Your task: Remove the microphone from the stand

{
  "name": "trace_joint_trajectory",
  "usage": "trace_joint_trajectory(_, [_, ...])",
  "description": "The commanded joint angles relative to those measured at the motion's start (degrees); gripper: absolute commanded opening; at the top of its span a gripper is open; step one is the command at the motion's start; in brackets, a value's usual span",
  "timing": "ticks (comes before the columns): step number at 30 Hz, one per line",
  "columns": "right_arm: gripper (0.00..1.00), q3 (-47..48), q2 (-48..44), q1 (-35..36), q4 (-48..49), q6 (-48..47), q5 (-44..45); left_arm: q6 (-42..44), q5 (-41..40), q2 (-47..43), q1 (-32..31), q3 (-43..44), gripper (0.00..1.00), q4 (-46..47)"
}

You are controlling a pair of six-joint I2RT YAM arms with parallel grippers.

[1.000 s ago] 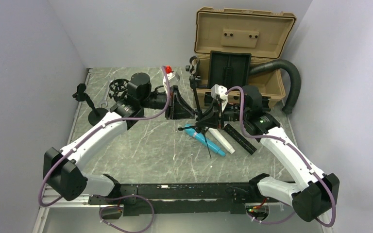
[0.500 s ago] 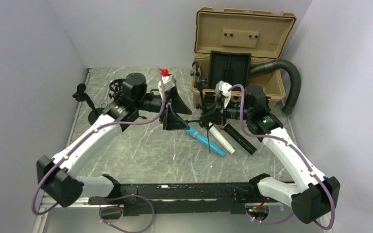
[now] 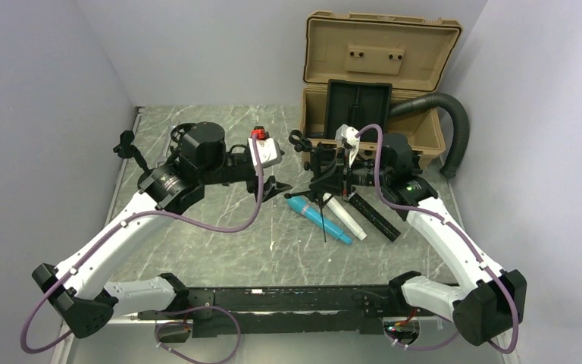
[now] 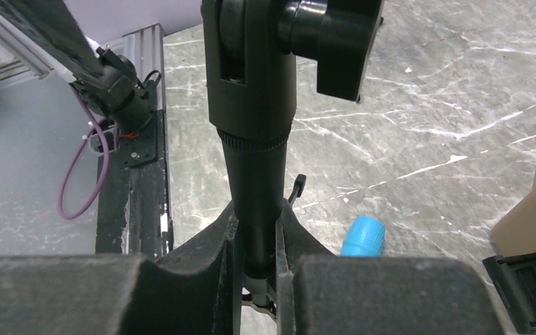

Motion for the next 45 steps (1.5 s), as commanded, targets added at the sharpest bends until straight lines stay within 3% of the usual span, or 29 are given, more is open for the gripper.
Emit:
trace_joint_trajectory(1, [0.00,0.54,-1.20,-0.38,7.31,2.49,-2.79,4.05,-4.13,0.81,-0.69,0.11,0.82,-0.77])
trace_joint_trajectory(10, [0.00,-1.21,-0.26,-0.73,14.55,9.27,-6.04,-14.42,7.42,4.98,-0.66,-1.17,0.87,10.35])
trace_joint_trajectory(16, [0.00,-2.67,-0.40,-0.99,16.91,10.72,-7.32,-17.07,8.63,8.66,-0.23,2.01,0.90,10.96])
trace_joint_trajectory(25, [0.00,-3.61,-0.79,-1.09,17.60,10.85,-7.39,-22.59,12.67,7.67,0.66,-2.25,0.91,18.12])
trace_joint_trajectory(32, [0.00,-3.71,-1.10,-1.09,17.70,11.22,-7.80,-8.83,9.01,4.71,0.65,-2.00,0.84,13.03])
trace_joint_trajectory(39, [0.00,-3.82,-0.74,-1.09,18.54,12.04,-8.28,-0.29,9.36,5.15,0.55,0.62,0.76,7.66])
trace_joint_trajectory(45, [0.00,-4.36,-1.01,-1.09,18.59,11.74,-8.15,7.11,5.77,6.73,-1.41,3.34,0.60,3.58])
